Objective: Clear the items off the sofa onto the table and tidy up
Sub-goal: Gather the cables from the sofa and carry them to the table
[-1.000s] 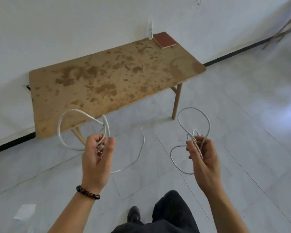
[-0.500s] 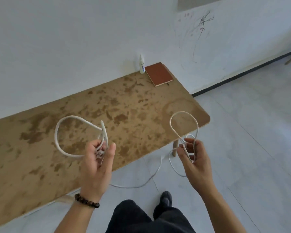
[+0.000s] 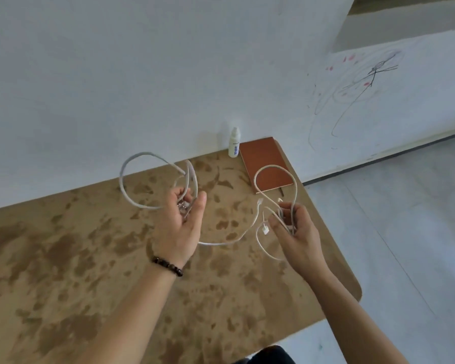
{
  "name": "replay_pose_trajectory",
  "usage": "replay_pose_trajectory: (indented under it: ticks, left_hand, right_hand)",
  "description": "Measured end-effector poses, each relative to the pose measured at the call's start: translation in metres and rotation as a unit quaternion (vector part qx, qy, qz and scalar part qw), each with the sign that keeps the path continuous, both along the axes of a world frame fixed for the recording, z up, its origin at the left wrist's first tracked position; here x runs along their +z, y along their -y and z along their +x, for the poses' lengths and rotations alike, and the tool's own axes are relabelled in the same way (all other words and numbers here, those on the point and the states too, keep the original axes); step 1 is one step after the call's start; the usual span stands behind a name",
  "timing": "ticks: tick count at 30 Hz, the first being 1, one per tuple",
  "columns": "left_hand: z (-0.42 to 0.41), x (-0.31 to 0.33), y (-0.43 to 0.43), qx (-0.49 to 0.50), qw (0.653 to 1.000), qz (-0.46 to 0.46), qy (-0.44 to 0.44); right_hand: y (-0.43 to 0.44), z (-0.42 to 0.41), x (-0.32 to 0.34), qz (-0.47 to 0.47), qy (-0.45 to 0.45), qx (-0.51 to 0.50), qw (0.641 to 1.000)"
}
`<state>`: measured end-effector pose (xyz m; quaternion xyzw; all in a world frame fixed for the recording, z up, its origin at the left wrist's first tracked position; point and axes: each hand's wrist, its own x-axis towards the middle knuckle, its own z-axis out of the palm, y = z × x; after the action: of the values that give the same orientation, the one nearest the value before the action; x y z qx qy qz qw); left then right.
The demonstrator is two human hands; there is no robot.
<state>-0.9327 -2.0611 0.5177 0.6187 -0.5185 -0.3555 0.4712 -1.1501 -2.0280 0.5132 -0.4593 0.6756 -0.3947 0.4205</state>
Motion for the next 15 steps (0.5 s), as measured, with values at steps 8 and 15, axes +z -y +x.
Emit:
replay_pose_trajectory:
  ticks: [8,15]
  left_hand:
    - [-0.036,-0.089,0.179,-0.074,0.973,0.165,0.143]
    - [-0.052,-0.143,0.189,-0.176,0.866,0.21,0.418]
  right_hand:
    - [0.17,-0.009,-0.06,0.015,0.029,-0.049,0.998]
    - [0.218,-0.02,-0.136,0.178,-0.177,0.103,0.962]
